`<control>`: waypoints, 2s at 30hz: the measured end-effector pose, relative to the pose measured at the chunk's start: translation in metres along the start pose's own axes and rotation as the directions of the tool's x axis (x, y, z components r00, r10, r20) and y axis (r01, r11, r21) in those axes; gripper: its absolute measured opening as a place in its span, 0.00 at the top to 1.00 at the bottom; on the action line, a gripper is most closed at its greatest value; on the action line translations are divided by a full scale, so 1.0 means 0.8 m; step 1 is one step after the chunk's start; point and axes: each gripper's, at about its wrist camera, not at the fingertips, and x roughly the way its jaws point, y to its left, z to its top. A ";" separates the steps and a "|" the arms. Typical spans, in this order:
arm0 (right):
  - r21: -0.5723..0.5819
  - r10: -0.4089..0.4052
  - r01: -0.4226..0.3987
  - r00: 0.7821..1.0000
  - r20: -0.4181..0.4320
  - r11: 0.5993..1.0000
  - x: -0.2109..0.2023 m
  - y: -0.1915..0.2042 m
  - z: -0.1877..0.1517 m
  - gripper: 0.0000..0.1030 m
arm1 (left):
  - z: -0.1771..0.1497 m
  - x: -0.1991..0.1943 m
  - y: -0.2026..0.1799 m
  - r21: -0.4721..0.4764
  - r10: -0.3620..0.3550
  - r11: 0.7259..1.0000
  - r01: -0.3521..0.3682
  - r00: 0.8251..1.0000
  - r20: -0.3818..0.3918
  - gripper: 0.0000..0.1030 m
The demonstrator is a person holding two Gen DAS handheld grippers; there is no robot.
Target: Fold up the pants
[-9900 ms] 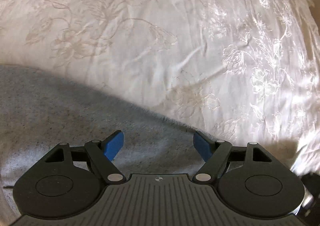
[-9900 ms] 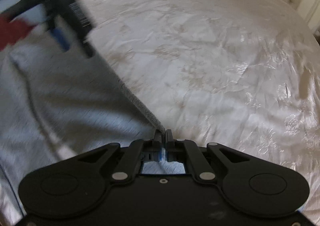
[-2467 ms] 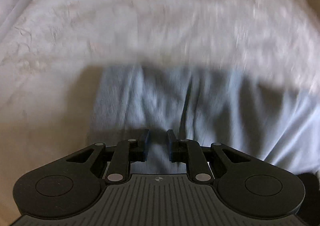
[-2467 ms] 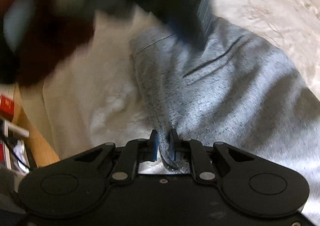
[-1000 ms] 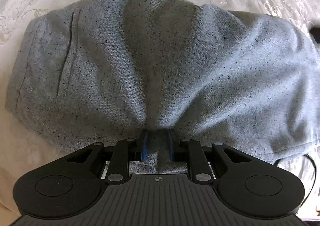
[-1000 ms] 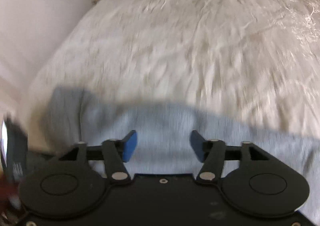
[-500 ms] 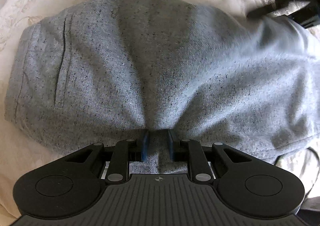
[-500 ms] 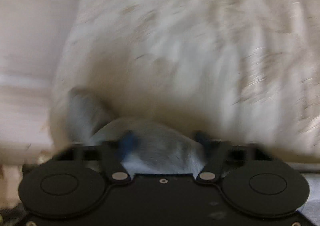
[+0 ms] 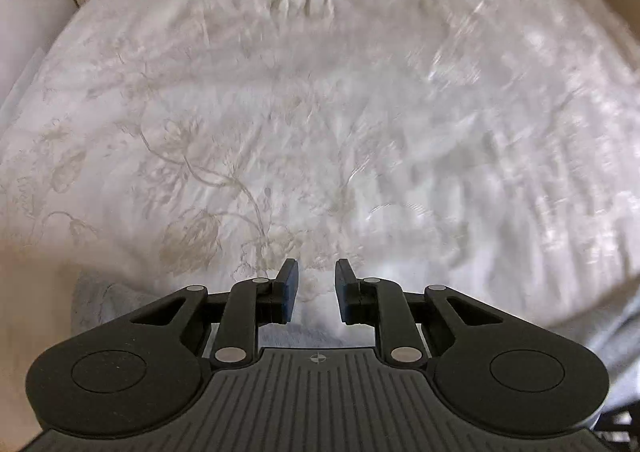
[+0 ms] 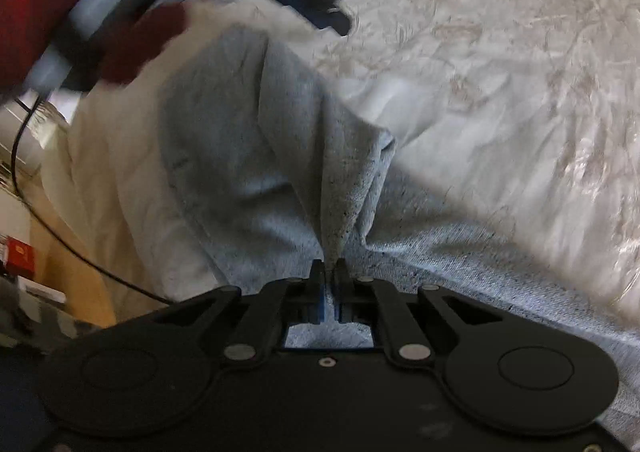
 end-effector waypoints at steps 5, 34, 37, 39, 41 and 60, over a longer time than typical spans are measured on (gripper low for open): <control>0.052 -0.024 0.023 1.000 0.012 0.998 0.009 -0.004 -0.002 0.93 | -0.039 0.027 0.004 0.003 0.007 1.000 -0.007 0.994 -0.106 0.81; 0.252 0.189 -0.219 0.972 0.136 0.943 0.050 -0.060 0.120 0.57 | -0.142 -0.056 0.043 -0.141 0.022 0.990 -0.002 0.991 0.136 0.81; 0.275 0.191 -0.228 0.970 0.153 0.934 0.054 -0.067 0.129 0.66 | -0.157 -0.053 0.031 -0.077 0.039 0.997 -0.030 0.993 0.116 0.80; 0.287 0.200 -0.236 0.968 0.150 0.928 0.058 -0.070 0.135 0.87 | -0.164 -0.053 0.029 -0.072 0.041 0.997 -0.033 0.993 0.115 0.80; 0.288 0.192 -0.222 0.973 0.131 0.931 0.061 -0.071 0.138 0.92 | -0.167 -0.059 0.030 -0.092 0.038 0.995 -0.026 0.991 0.132 0.80; 0.232 -0.040 0.024 0.997 0.064 0.972 0.125 -0.121 0.203 0.96 | -0.204 -0.010 0.029 0.028 0.041 0.999 -0.038 0.994 -0.099 0.80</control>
